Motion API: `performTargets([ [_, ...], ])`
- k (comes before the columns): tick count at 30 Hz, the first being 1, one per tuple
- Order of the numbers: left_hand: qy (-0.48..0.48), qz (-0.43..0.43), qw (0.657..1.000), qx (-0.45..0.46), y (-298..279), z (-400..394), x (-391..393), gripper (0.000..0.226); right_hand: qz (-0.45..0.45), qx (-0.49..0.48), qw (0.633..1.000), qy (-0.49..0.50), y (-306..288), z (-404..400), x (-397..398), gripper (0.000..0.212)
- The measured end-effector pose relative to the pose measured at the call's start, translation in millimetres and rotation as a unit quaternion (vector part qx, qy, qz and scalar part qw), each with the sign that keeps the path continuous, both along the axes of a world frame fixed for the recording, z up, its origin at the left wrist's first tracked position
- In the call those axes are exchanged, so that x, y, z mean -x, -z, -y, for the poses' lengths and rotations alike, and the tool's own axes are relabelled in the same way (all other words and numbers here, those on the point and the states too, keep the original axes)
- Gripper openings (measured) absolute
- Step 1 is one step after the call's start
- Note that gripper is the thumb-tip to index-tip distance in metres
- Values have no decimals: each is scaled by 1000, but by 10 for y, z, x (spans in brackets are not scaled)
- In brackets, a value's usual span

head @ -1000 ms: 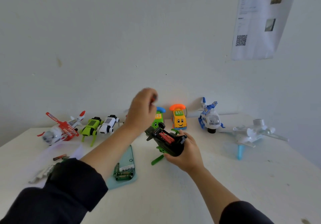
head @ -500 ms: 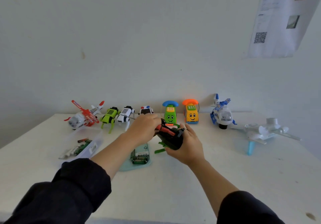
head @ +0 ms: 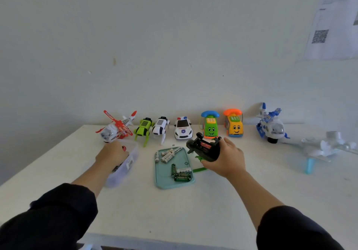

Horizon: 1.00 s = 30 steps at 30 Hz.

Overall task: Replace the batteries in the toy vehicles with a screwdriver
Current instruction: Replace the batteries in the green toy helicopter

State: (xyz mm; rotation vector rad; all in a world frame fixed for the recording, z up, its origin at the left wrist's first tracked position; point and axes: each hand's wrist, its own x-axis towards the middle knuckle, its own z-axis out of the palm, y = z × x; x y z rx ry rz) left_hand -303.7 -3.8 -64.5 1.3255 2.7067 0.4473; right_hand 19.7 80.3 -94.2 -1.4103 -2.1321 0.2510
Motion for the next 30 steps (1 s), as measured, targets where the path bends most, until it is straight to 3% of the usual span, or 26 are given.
performTargets([
  [2,50,23,998,33,43,-71,-2,12,1,10,1000,2,-3,-6,-18,66],
  [5,85,-12,992,88,61,-150,-93,25,19,18,1000,0,-23,-20,-66,70],
  [7,114,-19,988,100,70,-225,-199,22,25,19,1000,-3,-31,-1,-93,72],
  [12,170,-18,976,134,30,-424,-554,24,-46,25,998,-18,-31,98,-176,60],
  [15,184,-6,974,133,-93,-511,-700,23,-72,58,995,-26,-67,133,-214,64],
  [17,198,12,978,71,-237,-578,-757,15,-93,87,992,-23,-96,125,-229,68],
  [20,257,61,960,-95,-497,-638,-877,11,-110,127,986,-19,-129,82,-243,69],
  [25,322,150,867,-349,-802,-485,-1302,13,-90,183,979,-24,-158,-22,-294,88],
  [30,295,353,795,-395,-492,-492,-1643,13,-59,211,975,-18,-193,-71,-318,104],
])
